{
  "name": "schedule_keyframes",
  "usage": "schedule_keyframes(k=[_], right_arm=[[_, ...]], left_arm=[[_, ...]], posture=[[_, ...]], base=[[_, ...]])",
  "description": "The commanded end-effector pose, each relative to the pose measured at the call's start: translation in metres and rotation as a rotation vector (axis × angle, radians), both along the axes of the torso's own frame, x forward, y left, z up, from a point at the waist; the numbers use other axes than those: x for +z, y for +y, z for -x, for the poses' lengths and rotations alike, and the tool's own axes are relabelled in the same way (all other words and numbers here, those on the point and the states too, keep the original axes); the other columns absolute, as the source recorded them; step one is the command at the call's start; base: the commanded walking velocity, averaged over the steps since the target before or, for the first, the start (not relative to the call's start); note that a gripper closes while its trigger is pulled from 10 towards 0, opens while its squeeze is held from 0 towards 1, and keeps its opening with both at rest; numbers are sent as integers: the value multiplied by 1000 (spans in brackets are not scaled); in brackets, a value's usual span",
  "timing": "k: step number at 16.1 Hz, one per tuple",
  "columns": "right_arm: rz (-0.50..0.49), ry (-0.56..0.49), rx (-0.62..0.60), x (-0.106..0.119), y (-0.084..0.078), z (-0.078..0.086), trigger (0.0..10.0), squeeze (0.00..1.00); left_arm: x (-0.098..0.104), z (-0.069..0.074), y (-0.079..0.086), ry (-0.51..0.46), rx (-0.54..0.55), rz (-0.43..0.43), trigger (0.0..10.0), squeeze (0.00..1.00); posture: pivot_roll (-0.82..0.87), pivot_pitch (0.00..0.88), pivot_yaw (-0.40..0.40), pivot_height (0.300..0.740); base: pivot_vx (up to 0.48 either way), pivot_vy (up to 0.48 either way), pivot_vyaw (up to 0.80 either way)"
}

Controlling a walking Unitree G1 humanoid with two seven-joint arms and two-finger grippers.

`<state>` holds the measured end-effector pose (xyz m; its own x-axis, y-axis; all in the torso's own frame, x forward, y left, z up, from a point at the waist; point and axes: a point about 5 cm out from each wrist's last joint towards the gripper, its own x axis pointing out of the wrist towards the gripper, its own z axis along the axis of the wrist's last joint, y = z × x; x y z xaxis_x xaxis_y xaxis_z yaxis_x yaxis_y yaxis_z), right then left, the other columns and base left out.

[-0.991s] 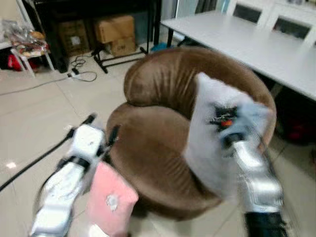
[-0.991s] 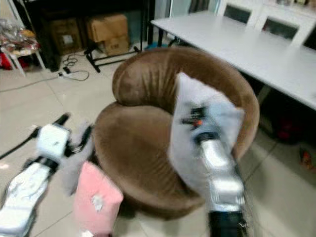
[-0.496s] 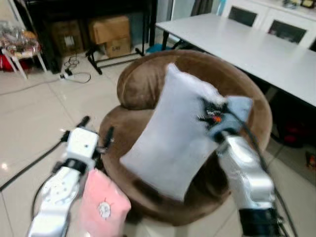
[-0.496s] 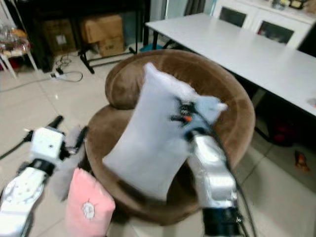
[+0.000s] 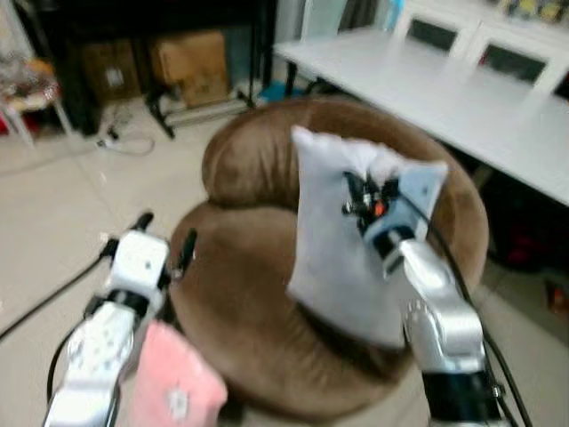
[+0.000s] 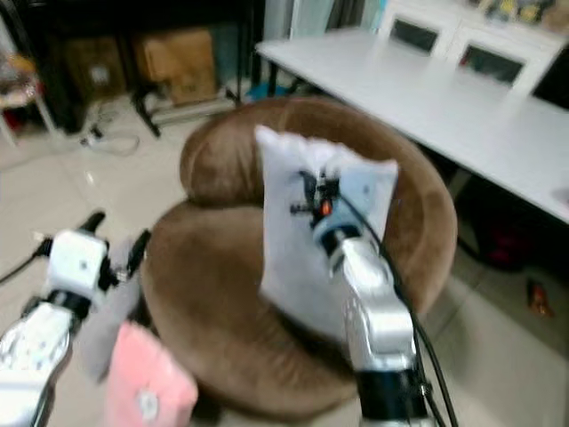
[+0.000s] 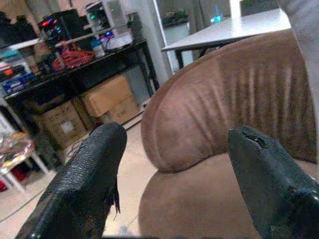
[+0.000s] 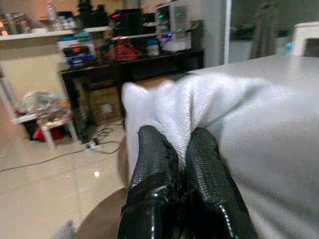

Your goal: Move the pillow to the sofa from floor

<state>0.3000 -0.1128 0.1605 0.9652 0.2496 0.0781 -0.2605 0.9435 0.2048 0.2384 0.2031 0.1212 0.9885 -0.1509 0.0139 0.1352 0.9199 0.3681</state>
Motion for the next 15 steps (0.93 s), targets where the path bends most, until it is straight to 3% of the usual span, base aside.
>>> schedule_keyframes(k=[1,7,8,10,14,15], right_arm=[[-3,-56,-39,13,-12,0,10000,0],[-2,-56,-40,15,-11,-2,10000,0],[2,-51,-24,16,-9,-2,10000,0],[11,-37,3,18,-4,-2,10000,0],[122,63,128,8,24,-4,10000,0],[108,98,178,7,35,-6,10000,0]], left_arm=[[0,-1,-8,2,-27,11,10000,0],[1,-1,-7,3,-28,11,10000,0],[0,2,-11,16,-76,45,10000,0],[-7,11,-17,83,-170,22,10000,0],[-13,17,-18,137,-209,-10,10000,0],[-14,20,-18,147,-220,-18,10000,0]], posture=[[89,0,-62,740],[89,0,-62,740],[92,0,-66,740],[94,0,-71,740],[110,0,-89,740],[119,0,-98,740]], base=[[296,0,0],[296,0,0],[0,0,0],[0,0,0],[0,0,0],[0,0,0]])
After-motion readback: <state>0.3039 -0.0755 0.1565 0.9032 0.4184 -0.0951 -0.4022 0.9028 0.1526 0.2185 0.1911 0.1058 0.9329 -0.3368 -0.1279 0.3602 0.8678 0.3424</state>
